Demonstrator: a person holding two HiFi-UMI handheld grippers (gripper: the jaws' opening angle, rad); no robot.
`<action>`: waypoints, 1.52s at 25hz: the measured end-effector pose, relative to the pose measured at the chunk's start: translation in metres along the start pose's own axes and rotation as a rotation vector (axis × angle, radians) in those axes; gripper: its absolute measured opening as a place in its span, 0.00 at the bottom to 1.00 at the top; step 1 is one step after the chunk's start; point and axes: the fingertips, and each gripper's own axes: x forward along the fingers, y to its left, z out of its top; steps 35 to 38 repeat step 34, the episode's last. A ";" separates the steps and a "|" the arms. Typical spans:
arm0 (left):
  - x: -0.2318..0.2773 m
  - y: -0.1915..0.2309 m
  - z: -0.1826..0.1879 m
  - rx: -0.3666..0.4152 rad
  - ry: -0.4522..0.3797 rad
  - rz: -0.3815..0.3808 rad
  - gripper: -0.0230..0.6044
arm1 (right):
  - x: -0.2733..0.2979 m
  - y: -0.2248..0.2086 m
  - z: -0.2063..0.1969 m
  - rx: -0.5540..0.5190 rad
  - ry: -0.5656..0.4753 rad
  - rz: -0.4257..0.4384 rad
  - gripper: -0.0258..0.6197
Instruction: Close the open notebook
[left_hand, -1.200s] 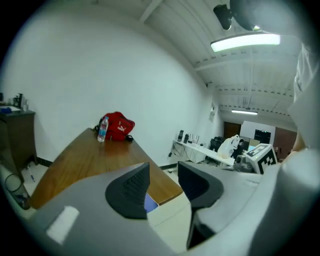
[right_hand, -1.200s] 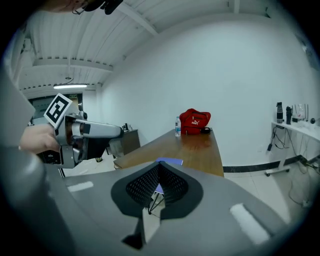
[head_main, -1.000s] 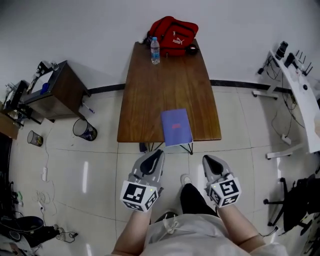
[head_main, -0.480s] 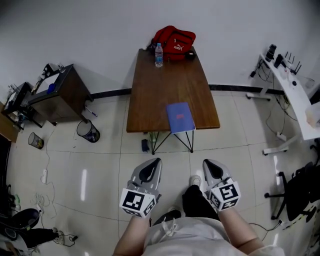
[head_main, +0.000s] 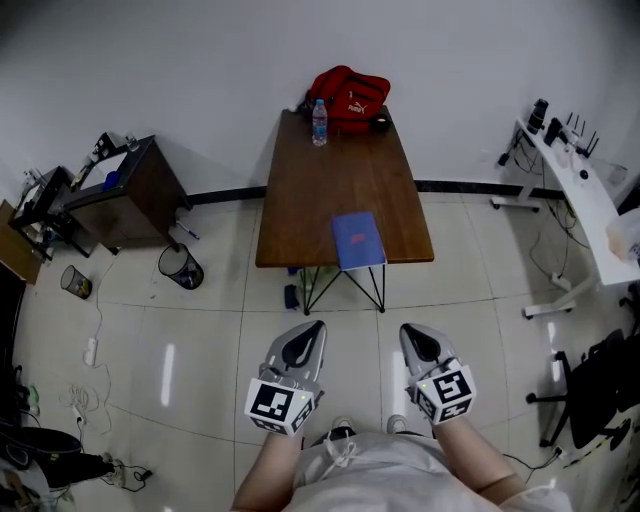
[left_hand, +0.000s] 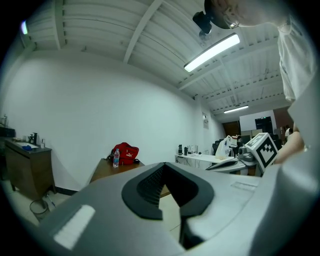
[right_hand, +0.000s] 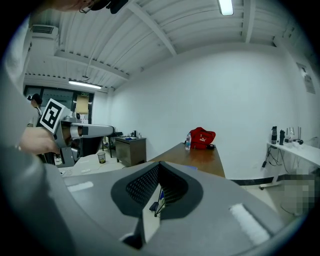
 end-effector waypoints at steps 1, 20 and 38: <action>0.001 -0.002 0.001 0.003 0.003 0.004 0.05 | -0.001 -0.001 0.000 0.000 0.002 0.006 0.04; 0.028 -0.039 -0.004 -0.021 0.027 0.033 0.05 | -0.017 -0.032 0.009 -0.044 -0.029 0.075 0.04; 0.032 -0.053 -0.011 -0.034 0.044 0.038 0.05 | -0.029 -0.041 0.007 -0.031 -0.023 0.079 0.04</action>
